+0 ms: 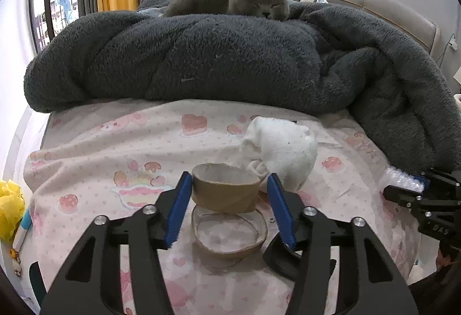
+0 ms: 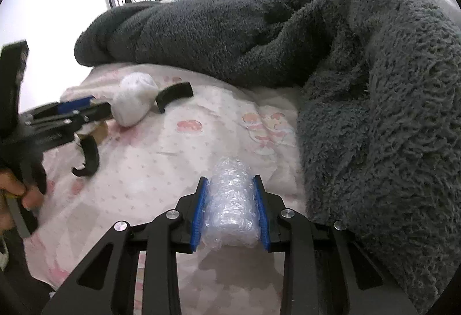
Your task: Collect trash
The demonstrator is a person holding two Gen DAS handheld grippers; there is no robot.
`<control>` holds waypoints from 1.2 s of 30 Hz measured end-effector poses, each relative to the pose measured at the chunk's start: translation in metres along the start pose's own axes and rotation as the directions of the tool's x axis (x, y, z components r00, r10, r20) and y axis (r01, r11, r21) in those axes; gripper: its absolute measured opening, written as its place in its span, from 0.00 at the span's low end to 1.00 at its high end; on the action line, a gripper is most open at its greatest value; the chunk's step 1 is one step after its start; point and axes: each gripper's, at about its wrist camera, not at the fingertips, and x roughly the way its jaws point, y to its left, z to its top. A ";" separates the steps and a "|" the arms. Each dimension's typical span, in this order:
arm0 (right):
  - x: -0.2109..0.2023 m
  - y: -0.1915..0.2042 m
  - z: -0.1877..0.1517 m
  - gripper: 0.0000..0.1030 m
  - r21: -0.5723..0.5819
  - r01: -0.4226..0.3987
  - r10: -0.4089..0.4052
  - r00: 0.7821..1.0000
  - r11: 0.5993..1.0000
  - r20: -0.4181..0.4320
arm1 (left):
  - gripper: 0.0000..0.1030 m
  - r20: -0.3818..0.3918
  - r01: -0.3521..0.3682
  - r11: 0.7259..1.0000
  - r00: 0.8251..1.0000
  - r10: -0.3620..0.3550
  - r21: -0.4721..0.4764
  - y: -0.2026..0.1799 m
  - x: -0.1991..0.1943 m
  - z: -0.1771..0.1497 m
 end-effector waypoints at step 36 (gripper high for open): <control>-0.032 0.124 0.067 0.30 -0.065 -0.207 0.214 0.969 0.976 0.120 | 0.49 0.066 -0.069 0.991 0.995 0.076 -0.111 0.097 -0.076 -0.023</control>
